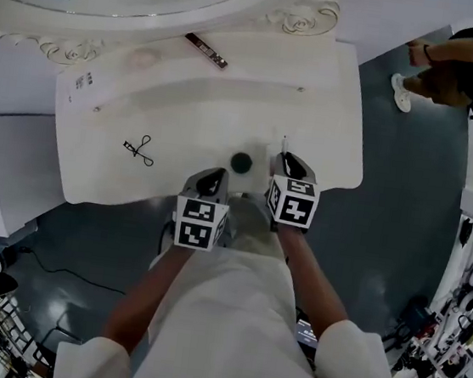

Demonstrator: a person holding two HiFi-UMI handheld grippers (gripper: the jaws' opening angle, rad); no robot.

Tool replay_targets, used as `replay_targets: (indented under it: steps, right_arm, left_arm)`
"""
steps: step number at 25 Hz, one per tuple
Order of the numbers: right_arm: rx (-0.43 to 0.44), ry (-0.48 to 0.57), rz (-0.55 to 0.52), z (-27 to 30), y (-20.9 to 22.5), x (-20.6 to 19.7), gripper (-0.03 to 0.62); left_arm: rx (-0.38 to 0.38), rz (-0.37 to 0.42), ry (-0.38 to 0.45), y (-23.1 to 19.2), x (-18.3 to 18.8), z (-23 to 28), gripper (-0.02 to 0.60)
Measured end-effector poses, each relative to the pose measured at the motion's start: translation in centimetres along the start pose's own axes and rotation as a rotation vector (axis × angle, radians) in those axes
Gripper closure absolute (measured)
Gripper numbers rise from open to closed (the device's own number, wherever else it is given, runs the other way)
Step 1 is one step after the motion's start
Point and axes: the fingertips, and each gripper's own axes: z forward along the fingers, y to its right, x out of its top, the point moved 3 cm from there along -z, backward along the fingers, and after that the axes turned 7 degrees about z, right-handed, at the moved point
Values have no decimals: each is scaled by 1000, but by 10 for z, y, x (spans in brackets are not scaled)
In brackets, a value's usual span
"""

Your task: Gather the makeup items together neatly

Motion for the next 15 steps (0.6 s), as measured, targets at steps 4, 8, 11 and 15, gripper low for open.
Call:
replay_targets:
  steps: [4,8,11,15]
  right_arm:
    - [-1,2,1,-4,8,-5,540]
    - [-4,0,3,-9,17,-11,540]
    - [-9,-4,8,-11,24,-15,540]
    - [-19,-9,19,-12,35,-21,540]
  left_arm:
    - [-7,7,-3,8,0,2,572]
    - [-13,12,-7,16,-2,5,572]
    - [-19,15,-13,22,-3,6,572]
    - [-33,24,-27,30,-6,11,572]
